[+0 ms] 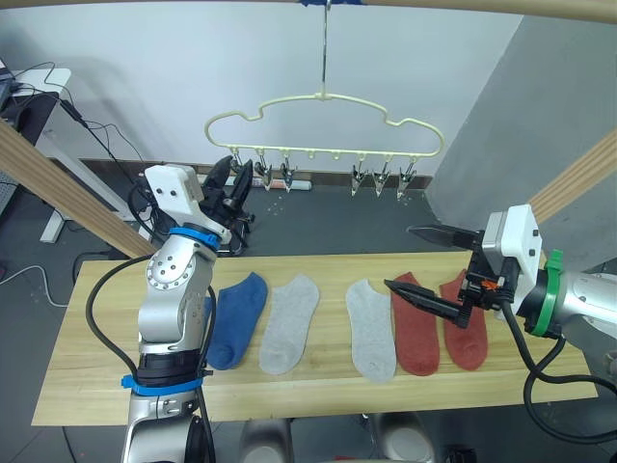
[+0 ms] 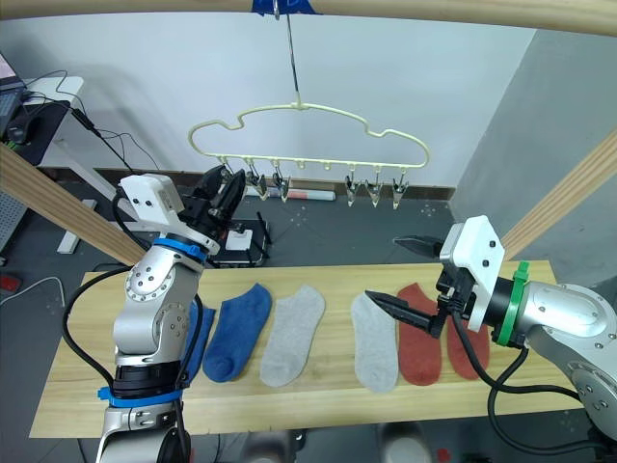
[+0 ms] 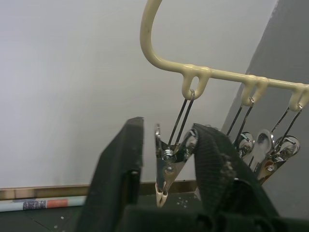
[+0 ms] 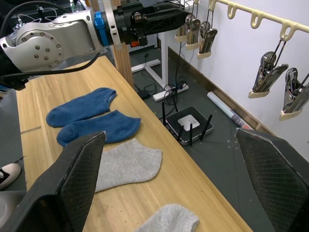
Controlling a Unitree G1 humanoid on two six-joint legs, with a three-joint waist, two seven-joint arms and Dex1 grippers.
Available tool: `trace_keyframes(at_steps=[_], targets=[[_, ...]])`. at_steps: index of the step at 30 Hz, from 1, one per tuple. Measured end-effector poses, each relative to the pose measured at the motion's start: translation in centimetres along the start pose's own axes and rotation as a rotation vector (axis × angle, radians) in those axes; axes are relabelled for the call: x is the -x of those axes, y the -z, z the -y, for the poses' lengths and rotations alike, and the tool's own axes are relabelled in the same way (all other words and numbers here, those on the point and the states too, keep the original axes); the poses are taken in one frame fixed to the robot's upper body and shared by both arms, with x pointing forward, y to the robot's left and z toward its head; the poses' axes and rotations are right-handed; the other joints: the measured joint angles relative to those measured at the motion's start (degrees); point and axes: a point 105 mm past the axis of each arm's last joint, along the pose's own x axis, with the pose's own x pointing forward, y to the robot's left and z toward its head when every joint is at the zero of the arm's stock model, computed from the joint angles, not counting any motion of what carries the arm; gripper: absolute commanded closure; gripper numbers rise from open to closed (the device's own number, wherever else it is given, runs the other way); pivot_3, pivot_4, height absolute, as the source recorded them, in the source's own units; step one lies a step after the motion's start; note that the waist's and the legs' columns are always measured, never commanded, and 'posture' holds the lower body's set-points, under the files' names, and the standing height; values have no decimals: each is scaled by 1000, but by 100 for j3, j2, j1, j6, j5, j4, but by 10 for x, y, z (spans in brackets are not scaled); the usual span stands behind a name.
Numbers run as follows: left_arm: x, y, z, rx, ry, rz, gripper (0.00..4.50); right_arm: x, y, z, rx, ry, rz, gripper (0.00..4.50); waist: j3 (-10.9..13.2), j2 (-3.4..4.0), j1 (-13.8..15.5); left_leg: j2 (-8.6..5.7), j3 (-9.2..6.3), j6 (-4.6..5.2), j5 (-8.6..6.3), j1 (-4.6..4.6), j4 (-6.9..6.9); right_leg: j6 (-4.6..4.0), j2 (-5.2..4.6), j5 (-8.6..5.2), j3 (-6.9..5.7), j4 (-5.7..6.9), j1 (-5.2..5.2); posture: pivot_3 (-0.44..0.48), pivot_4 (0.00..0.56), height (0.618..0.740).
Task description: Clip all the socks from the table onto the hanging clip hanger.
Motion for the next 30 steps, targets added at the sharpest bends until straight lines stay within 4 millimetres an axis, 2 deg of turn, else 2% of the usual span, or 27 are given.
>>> trace_keyframes(at_steps=[2, 4, 9, 12, 14, 17, 21, 24, 27, 30], targets=[[0, 0, 0, 3, 1, 2, 4144, 0, 0, 0, -2, -2, 1, 0, 0, 0, 0, 0, 0, 0, 0, 0, 0, 0, 0, 0, 0, 0, 0, -222, 361, 740], [0, -2, 1, 8, 4, 8, 4362, 0, 0, 0, -3, -2, 1, 0, 1, 0, 0, 0, 0, 0, 0, 0, 0, 0, 0, 0, 0, 0, 0, -222, 361, 740], [0, -4, 1, 6, 6, 15, 4427, 0, 1, 0, -5, -1, -1, 0, 2, 0, 0, 0, 0, 0, 0, 0, -1, 0, 0, 0, 0, -1, 0, -218, 362, 740], [1, -6, 2, 0, 8, 21, 4427, 3, 11, -1, -32, 19, -32, 0, 2, 0, 3, 0, -1, 0, 0, -2, -4, 1, 0, 0, -1, -4, -2, -215, 364, 740], [1, -9, 2, -8, 11, 27, 4427, 8, 29, 6, -51, 103, -97, 0, 3, -1, 12, 0, -2, 0, 0, -6, -4, 1, 0, -1, -2, -6, -3, -212, 367, 740], [4, -8, 0, -24, 11, 12, 4427, 29, 71, 23, -66, 292, -243, 0, 7, -4, 29, 0, 1, -2, 0, -9, -4, 6, -8, -4, 2, -7, -7, -201, 378, 740], [6, -13, 2, -40, 25, 8, 4427, 58, 127, 58, -141, 673, -344, 0, 32, -14, 22, 2, 3, -6, 3, -6, -2, 10, -5, -3, 7, -5, -8, -190, 385, 740], [7, -17, 3, -52, 34, 8, 4427, 65, 161, 65, -181, 799, -425, 0, 81, 14, -3, 2, 19, -7, 3, 0, -4, 33, 0, -16, 22, -2, -13, -181, 390, 740], [7, -19, 5, -48, 42, 1, 4427, 64, 174, 72, -175, 846, -449, 0, 155, 30, -8, 2, 20, -9, 5, 3, -5, 35, 3, -17, 23, 3, -14, -157, 405, 740], [6, -20, 8, -36, 55, -9, 4427, 60, 186, 87, -206, 902, -437, 0, 194, 26, -3, 3, 19, -10, 5, 1, -3, 33, 4, -14, 23, 3, -14, -143, 414, 740]])
